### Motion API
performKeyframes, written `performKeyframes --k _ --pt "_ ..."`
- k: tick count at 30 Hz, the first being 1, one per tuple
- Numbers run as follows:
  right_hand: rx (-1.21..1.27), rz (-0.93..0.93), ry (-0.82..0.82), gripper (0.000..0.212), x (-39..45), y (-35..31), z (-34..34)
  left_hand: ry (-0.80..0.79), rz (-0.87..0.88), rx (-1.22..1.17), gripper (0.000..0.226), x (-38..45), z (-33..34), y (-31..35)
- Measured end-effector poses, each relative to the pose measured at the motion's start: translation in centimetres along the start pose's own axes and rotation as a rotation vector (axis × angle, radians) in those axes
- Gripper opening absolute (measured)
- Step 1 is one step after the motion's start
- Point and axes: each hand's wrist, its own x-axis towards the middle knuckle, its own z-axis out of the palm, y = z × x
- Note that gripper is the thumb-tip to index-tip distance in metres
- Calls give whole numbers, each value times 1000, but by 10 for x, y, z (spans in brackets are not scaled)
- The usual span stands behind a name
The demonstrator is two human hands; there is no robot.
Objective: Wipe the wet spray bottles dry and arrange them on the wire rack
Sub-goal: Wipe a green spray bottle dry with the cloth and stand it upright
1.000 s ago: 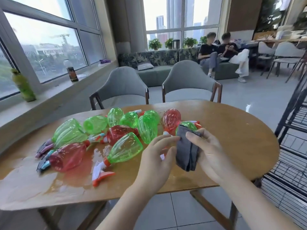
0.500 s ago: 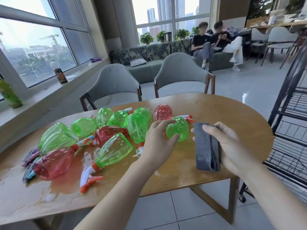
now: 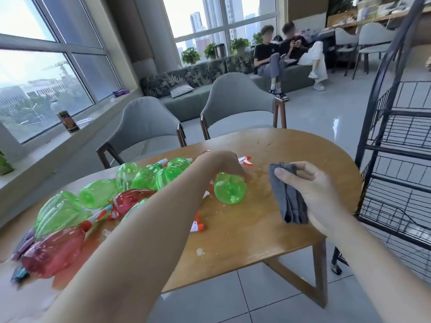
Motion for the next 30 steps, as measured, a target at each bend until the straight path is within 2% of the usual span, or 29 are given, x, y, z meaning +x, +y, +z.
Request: performKeyframes --k 3,7,13,20,25,30 --pt "-48 -22 31 34 1 4 -6 -71 6 52 83 8 4 -3" --pt "-81 -37 41 38 1 6 -16 -36 127 9 93 2 18 -19" --pt "-217 -88 10 21 -2 10 -20 250 269 -381 91 -51 67 -46" --pt "-418 -263 -75 18 -12 14 0 522 361 -676 95 -88 124 -76" --pt "-581 -451 -196 21 -6 25 22 503 387 -762 97 -92 129 -103" --pt "-563 -568 -249 23 5 37 51 410 447 -803 96 -89 124 -123"
